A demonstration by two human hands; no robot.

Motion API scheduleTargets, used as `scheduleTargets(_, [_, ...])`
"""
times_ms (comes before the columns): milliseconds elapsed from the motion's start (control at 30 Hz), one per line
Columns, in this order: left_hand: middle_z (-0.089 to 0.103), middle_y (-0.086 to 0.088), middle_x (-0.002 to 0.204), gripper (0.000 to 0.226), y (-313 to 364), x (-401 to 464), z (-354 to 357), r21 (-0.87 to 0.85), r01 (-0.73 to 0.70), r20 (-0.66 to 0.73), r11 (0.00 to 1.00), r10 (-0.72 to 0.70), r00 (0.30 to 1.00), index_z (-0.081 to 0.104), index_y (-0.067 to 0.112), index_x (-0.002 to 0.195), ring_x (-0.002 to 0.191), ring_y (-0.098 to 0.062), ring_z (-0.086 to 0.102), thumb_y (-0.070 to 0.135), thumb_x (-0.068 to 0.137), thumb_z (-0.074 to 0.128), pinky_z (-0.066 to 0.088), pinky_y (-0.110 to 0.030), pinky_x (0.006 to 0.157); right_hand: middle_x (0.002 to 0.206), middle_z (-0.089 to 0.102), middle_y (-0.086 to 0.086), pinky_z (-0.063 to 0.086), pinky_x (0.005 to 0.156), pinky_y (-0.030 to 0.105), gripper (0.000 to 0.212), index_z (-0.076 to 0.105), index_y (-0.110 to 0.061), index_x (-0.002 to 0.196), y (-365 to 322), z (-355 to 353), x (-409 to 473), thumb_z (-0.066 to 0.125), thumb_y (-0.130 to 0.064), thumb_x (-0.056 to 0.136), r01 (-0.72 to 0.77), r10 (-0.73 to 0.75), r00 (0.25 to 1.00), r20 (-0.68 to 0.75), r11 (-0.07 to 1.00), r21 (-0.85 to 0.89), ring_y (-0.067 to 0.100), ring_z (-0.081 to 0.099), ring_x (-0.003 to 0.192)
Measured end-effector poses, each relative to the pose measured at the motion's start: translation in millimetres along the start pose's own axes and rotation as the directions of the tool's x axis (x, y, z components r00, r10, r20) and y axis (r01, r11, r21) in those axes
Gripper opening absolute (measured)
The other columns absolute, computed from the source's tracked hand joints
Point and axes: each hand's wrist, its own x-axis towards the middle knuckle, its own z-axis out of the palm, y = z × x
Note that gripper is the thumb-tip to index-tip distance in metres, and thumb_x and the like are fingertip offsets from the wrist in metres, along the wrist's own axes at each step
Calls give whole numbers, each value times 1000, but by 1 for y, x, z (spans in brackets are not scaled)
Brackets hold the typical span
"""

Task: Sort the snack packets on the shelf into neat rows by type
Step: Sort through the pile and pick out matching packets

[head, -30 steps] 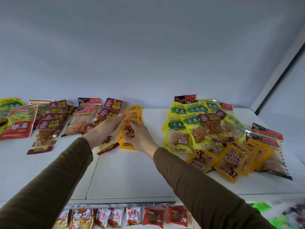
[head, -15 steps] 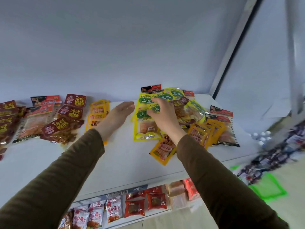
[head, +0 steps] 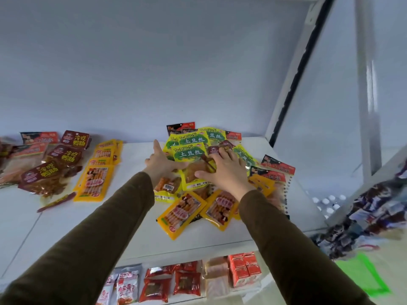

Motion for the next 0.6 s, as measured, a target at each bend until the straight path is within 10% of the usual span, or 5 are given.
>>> scheduleTargets(300, [39,-18,157,133,13,6,18,-127,81,6,989,-81,997,-1,15,162,124,-37,58,31,69,94,60,-32,68,169,16,4,14,121,63,92,31,-28,154,25,2,1,43,-86,83,9,-9,1000,0,988,157,33,5,156])
scheduleTargets(400, [37,-18,157,126,17,-3,18,109,55,-92,992,-45,995,16,17,160,141,-40,36,54,66,90,44,-53,108,169,15,0,9,122,62,79,37,-32,152,26,-2,-2,40,-80,89,46,-39,999,-33,967,251,28,3,156])
scheduleTargets(600, [21,-10,165,85,51,-38,47,329,-295,-127,897,352,927,35,27,156,151,-34,12,45,84,75,22,-55,121,165,29,5,18,124,47,64,35,-28,154,74,-29,-30,42,-61,100,-107,153,969,-193,968,226,30,20,153])
